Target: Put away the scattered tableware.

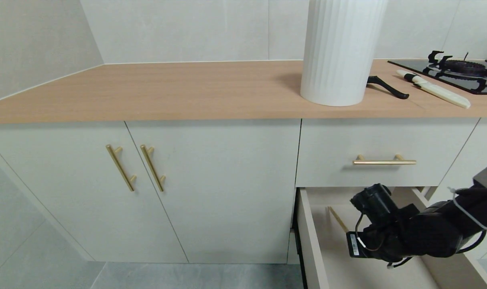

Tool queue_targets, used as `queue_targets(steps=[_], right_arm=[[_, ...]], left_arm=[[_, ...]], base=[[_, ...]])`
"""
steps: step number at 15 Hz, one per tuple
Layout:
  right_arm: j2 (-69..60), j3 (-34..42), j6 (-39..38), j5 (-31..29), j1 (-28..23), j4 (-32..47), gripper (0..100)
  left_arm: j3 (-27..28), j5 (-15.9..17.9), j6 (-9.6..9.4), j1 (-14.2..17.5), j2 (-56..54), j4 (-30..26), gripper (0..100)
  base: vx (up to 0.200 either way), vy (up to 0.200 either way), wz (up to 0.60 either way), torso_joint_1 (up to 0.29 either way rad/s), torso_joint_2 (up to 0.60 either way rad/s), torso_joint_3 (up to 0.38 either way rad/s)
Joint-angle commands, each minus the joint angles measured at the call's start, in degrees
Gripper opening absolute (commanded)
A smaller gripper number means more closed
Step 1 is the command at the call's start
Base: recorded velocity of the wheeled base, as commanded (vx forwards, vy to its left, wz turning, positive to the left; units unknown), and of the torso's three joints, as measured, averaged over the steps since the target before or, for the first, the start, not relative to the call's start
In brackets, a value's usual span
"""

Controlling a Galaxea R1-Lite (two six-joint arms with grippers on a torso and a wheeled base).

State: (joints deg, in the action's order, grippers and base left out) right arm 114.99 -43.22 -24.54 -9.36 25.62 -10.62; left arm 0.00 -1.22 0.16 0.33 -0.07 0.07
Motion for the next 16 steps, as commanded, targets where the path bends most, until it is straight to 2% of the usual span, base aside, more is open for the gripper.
queue_targets(steps=[1, 5, 7, 12, 13, 16], right_arm=[[7.61, -0.38, -0.33, -0.83, -0.31, -2.13, 0], [12.18, -0.2, -0.33, -1.01, 0.04, -5.47, 0], [13.85, 0.06, -0.33, -3.29, 0.74, -7.66, 0], [14.29, 0.33, -0.33, -3.65, 0.74, -8.63, 0], [14.29, 0.33, -0.33, -3.65, 0.74, -8.63, 100], [14.03, 0.33, -0.33, -3.65, 0.74, -8.63, 100]], left_arm=[[0.0, -0.01, 0.02, 0.02, 0.07, 0.01, 100], [0.0, -0.01, 0.02, 0.02, 0.07, 0.01, 100], [0.0, -0.01, 0.02, 0.02, 0.07, 0.01, 100], [0.0, -0.01, 0.02, 0.02, 0.07, 0.01, 100], [0.0, -0.01, 0.02, 0.02, 0.07, 0.01, 100], [0.0, -0.01, 0.02, 0.02, 0.07, 0.01, 100]], base=[[0.0, 0.0, 0.0, 0.0, 0.0, 0.0], [0.0, 0.0, 0.0, 0.0, 0.0, 0.0], [0.0, 0.0, 0.0, 0.0, 0.0, 0.0], [0.0, 0.0, 0.0, 0.0, 0.0, 0.0], [0.0, 0.0, 0.0, 0.0, 0.0, 0.0], [0.0, 0.0, 0.0, 0.0, 0.0, 0.0]])
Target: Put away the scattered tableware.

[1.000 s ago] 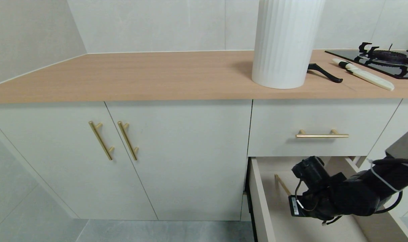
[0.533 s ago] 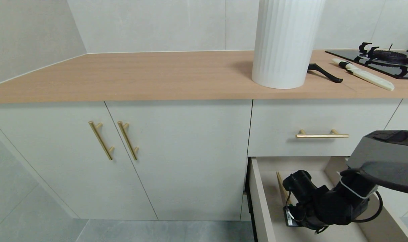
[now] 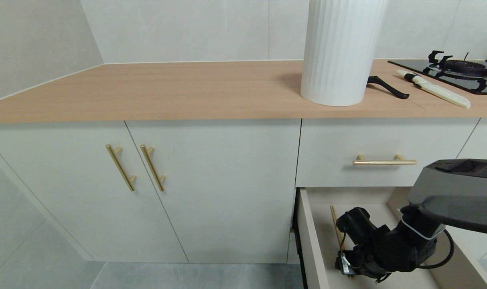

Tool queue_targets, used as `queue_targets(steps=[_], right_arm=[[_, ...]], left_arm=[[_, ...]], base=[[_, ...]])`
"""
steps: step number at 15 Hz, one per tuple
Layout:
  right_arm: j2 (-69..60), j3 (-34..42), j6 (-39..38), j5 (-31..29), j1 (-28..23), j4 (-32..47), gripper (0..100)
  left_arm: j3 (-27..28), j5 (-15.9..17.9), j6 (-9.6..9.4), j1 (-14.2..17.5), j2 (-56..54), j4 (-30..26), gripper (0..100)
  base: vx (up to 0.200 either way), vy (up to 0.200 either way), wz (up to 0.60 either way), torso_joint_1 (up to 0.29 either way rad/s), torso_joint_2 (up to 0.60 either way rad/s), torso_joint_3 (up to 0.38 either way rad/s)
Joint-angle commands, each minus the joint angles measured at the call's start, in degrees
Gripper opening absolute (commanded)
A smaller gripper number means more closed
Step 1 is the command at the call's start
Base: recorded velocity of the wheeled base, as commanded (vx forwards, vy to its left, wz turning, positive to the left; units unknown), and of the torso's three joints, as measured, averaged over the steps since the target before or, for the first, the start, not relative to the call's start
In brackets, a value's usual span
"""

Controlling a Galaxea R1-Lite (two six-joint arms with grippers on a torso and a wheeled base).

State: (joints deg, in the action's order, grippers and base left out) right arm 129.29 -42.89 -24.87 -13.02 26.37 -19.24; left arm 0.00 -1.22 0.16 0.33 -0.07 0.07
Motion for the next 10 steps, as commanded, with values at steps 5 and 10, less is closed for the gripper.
queue_targets(steps=[5, 10], right_arm=[[-9.32, 3.34, 0.87, 0.63, 0.88, 0.52, 100], [-37.62, -4.93, 3.69, 5.29, 0.53, 31.98, 100]], left_arm=[[0.0, -0.01, 0.02, 0.02, 0.07, 0.01, 100], [0.0, -0.01, 0.02, 0.02, 0.07, 0.01, 100]], base=[[0.0, 0.0, 0.0, 0.0, 0.0, 0.0], [0.0, 0.0, 0.0, 0.0, 0.0, 0.0]])
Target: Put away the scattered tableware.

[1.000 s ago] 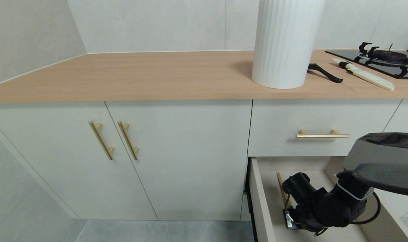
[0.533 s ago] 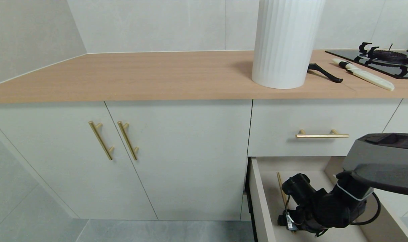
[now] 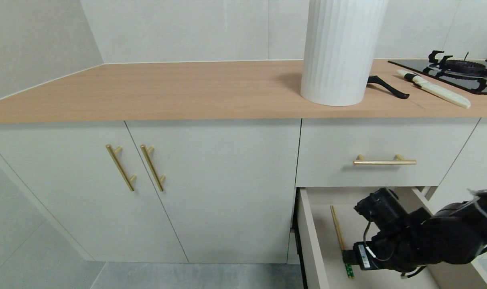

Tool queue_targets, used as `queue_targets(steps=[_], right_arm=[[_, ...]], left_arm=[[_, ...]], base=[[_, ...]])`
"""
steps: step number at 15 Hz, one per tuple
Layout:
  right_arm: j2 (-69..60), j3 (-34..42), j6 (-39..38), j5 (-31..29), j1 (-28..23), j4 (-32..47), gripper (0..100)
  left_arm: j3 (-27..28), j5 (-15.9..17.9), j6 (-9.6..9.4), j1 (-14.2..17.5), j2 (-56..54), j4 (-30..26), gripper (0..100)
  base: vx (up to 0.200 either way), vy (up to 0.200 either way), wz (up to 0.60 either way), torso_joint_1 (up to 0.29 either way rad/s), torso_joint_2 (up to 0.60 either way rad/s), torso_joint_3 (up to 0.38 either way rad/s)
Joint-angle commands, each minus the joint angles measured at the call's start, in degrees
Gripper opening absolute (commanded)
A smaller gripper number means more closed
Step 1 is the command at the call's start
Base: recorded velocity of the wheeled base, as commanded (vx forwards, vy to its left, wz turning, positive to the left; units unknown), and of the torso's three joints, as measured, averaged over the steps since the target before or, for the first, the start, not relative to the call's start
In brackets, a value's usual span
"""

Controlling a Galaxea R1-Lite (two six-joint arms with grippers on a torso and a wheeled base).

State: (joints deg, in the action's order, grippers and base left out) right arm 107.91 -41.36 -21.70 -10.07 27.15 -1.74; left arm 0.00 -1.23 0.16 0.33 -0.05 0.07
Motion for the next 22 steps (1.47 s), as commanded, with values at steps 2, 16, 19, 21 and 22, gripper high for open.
queue_targets(steps=[2, 16, 19, 21, 22], right_arm=[[-24.85, -13.66, 0.52, 3.83, -2.45, 28.2, 100], [-37.25, -17.0, 11.59, 11.65, -16.34, 31.54, 100], [-37.42, -16.91, 11.59, 11.65, -16.34, 31.54, 100], [-37.42, -16.82, 11.59, 11.65, -16.25, 31.54, 100], [-37.42, -16.82, 11.59, 11.74, -16.25, 31.54, 100]], left_arm=[[0.0, 0.0, 0.02, 0.02, 0.05, 0.01, 100], [0.0, 0.0, 0.02, 0.02, 0.05, 0.01, 100], [0.0, 0.0, 0.02, 0.02, 0.05, 0.01, 100], [0.0, 0.0, 0.02, 0.02, 0.05, 0.01, 100], [0.0, 0.0, 0.02, 0.02, 0.05, 0.01, 100]], base=[[0.0, 0.0, 0.0, 0.0, 0.0, 0.0], [0.0, 0.0, 0.0, 0.023, -0.08, -0.083], [0.0, 0.0, 0.0, 0.129, -0.56, -0.308], [0.0, 0.0, 0.0, 0.164, -0.47, -0.305], [0.0, 0.0, 0.0, 0.178, -0.47, -0.3]])
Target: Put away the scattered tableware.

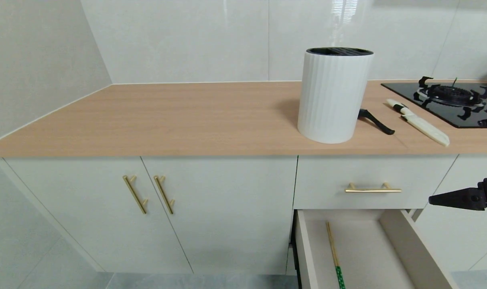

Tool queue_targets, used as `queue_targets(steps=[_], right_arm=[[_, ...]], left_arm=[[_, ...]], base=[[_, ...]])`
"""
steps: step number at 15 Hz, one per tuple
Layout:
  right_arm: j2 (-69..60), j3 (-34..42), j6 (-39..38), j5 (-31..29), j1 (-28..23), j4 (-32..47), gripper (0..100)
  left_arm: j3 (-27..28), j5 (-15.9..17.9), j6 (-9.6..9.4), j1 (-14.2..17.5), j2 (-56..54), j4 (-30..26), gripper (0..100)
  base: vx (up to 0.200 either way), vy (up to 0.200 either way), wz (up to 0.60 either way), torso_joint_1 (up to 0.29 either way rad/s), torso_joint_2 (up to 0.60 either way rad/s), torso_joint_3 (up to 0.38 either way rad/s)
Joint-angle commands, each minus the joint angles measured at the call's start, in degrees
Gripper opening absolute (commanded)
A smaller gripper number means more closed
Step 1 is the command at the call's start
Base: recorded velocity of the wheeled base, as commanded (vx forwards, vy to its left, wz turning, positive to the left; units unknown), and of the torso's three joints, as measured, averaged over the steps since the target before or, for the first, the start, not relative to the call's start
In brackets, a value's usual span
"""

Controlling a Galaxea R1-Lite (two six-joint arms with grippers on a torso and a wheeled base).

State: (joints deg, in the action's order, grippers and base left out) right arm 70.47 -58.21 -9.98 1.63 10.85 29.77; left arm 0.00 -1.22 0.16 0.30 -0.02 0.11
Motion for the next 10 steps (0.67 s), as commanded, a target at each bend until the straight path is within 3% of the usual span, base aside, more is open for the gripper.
queue_targets(steps=[1, 7, 10], right_arm=[[0.01, 0.03, 0.23, 0.04, 0.05, 0.03, 100], [-0.78, 0.91, 1.55, 0.04, 0.05, -0.24, 100], [-1.22, 0.82, 6.12, 0.74, -0.13, -2.0, 100]], left_arm=[[0.0, -0.01, 0.02, 0.05, 0.02, -0.02, 100], [0.0, -0.01, 0.02, 0.05, 0.02, -0.02, 100], [0.0, -0.01, 0.02, 0.05, 0.02, -0.02, 100]], base=[[0.0, 0.0, 0.0, 0.183, -0.47, -0.31], [0.0, 0.0, 0.0, 0.191, -0.47, -0.291], [0.0, 0.0, 0.0, 0.084, -0.2, -0.116]])
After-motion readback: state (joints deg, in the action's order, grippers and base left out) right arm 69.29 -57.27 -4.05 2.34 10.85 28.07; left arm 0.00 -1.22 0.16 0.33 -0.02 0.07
